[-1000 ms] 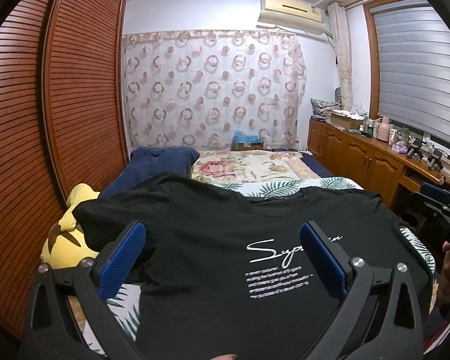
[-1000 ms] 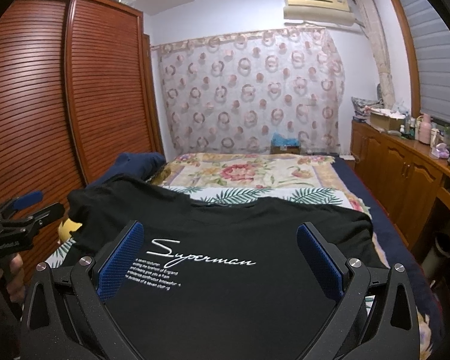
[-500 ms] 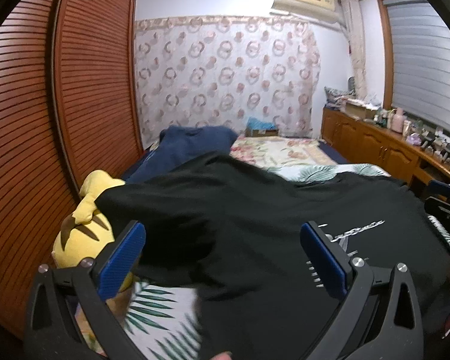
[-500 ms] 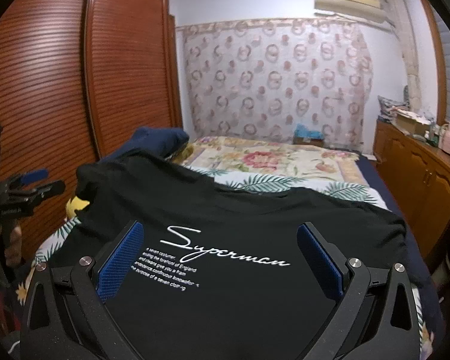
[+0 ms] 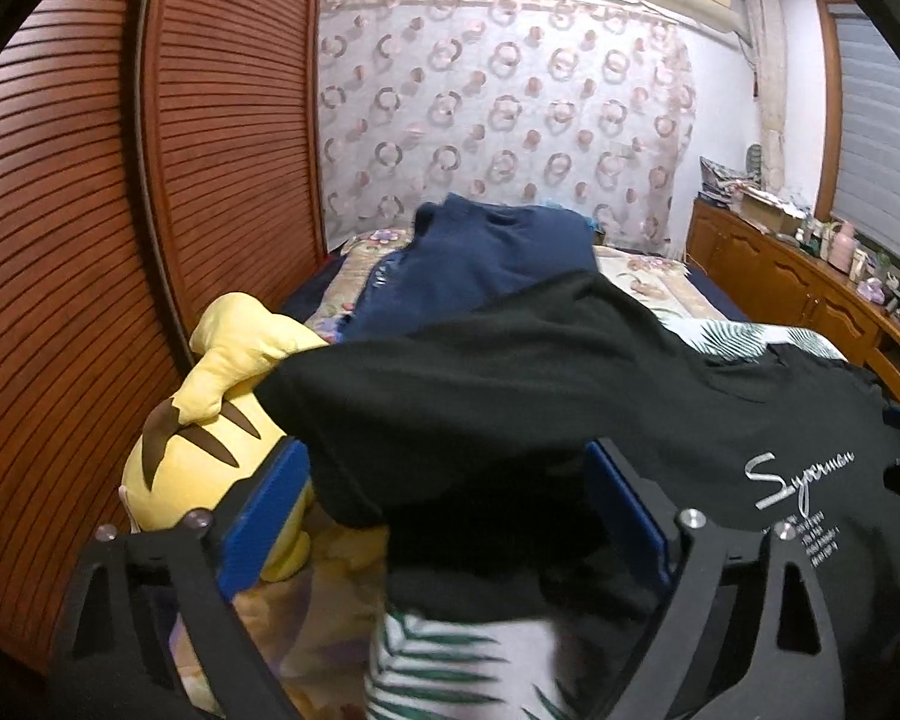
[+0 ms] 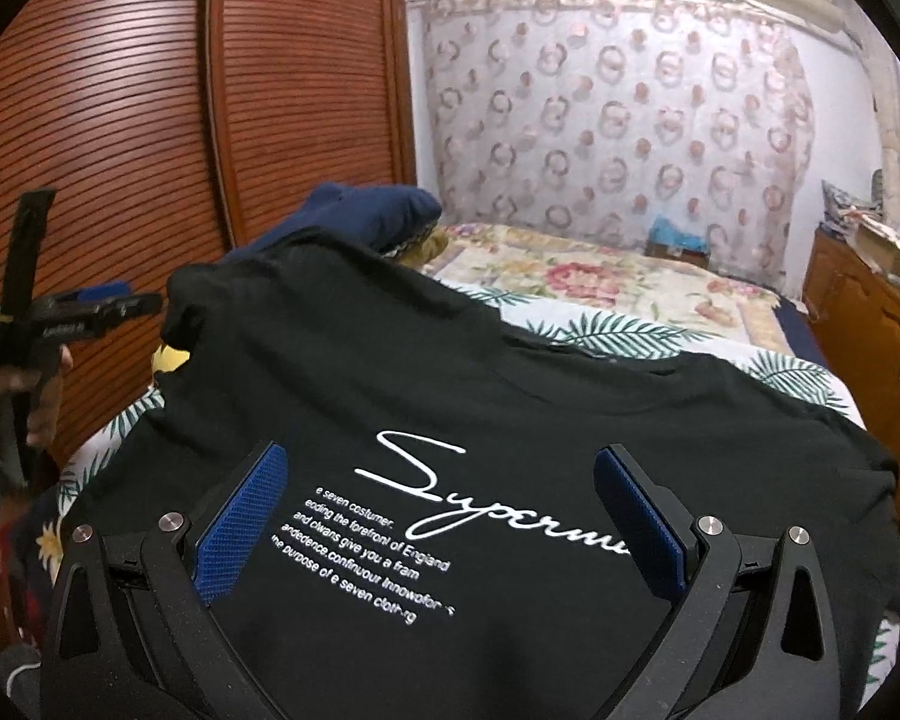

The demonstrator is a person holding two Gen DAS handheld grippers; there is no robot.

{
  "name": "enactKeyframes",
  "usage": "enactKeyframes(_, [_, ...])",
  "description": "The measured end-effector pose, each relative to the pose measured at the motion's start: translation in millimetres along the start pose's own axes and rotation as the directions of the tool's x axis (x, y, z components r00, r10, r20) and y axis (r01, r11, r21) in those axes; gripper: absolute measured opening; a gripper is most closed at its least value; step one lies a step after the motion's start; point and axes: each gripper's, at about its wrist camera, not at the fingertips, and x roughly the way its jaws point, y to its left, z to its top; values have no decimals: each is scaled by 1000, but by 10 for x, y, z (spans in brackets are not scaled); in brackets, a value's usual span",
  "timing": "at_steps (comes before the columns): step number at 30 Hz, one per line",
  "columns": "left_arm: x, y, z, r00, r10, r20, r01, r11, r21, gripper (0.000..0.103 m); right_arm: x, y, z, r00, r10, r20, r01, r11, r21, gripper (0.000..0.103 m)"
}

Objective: Fold small clothes

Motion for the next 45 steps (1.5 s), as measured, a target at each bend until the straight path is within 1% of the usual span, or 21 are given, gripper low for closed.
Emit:
enactKeyframes(3, [100, 166, 59, 1000, 3, -9, -4, 1000, -31, 85, 34, 15, 9, 1000, 12, -8, -12, 1000, 1, 103])
enactKeyframes(6, [150, 275, 144, 1000, 10, -13, -10, 999, -38, 79, 59, 31, -5, 1000, 23, -15, -23, 1000, 5, 103])
enactKeyframes(10, [260, 456, 225, 1000, 21, -23, -23, 998, -65, 75, 78, 35, -42, 999, 34, -25, -33, 999, 14, 103])
enactKeyframes(13, [387, 592, 225, 999, 11, -51, -16, 994, -105, 72, 107, 35, -71, 999, 35, -36, -34, 999, 16, 103])
enactKeyframes(16, [532, 697, 173, 996, 13, -83, -24, 992, -126, 64, 112, 25, -86, 998, 37, -41, -37, 999, 19, 103])
enactKeyframes(18, [605, 743, 142, 995, 1, -98, -14, 990, -138, 55, 115, 27, -86, 999, 36, -41, -35, 999, 18, 103])
enactKeyframes(19, [628, 759, 124, 995, -9, -101, -6, 989, -146, 54, 115, 26, -86, 999, 36, -40, -35, 999, 18, 103])
enactKeyframes(20, [640, 767, 113, 995, -20, -101, 4, 988, -152, 49, 114, 25, -87, 999, 36, -39, -35, 999, 17, 103])
enactKeyframes(21, [641, 767, 103, 994, -35, -99, 19, 988, -155, 40, 115, 26, -83, 999, 35, -40, -34, 999, 17, 103])
enactKeyframes(22, [632, 752, 98, 995, -45, -93, 30, 988, -153, 36, 114, 25, -83, 999, 35, -41, -34, 999, 18, 103])
enactKeyframes(24, [581, 694, 92, 996, -34, -80, 23, 991, -131, 23, 113, 24, -82, 999, 35, -41, -35, 999, 18, 103])
enactKeyframes(27, [492, 627, 89, 998, -20, -62, 13, 994, -109, 14, 112, 20, -86, 999, 36, -39, -35, 999, 20, 103])
enactKeyframes(29, [419, 586, 81, 999, -7, -49, 3, 995, -96, 12, 109, 21, -83, 999, 35, -40, -35, 999, 19, 103])
enactKeyframes(31, [371, 573, 64, 999, -20, -45, 16, 995, -94, 11, 110, 18, -83, 999, 36, -40, -36, 999, 21, 103])
enactKeyframes(33, [338, 540, 28, 999, -28, -46, 24, 996, -82, 4, 110, 19, -84, 999, 36, -41, -36, 999, 20, 103])
enactKeyframes(35, [307, 493, 5, 999, -17, -47, 14, 998, -61, 2, 112, 17, -87, 999, 36, -41, -35, 999, 21, 103])
enactKeyframes(37, [232, 442, 12, 999, -22, -30, 21, 999, -49, 1, 109, 18, -83, 999, 35, -40, -34, 999, 21, 103])
enactKeyframes(41, [46, 246, 81, 998, -65, 12, 65, 998, -12, 0, 105, -11, -97, 999, 31, -35, -30, 999, 31, 103])
enactKeyframes(45, [-147, -101, 282, 991, -129, 43, 127, 990, 60, 0, 27, -75, -115, 1000, 21, -20, -20, 999, 44, 103])
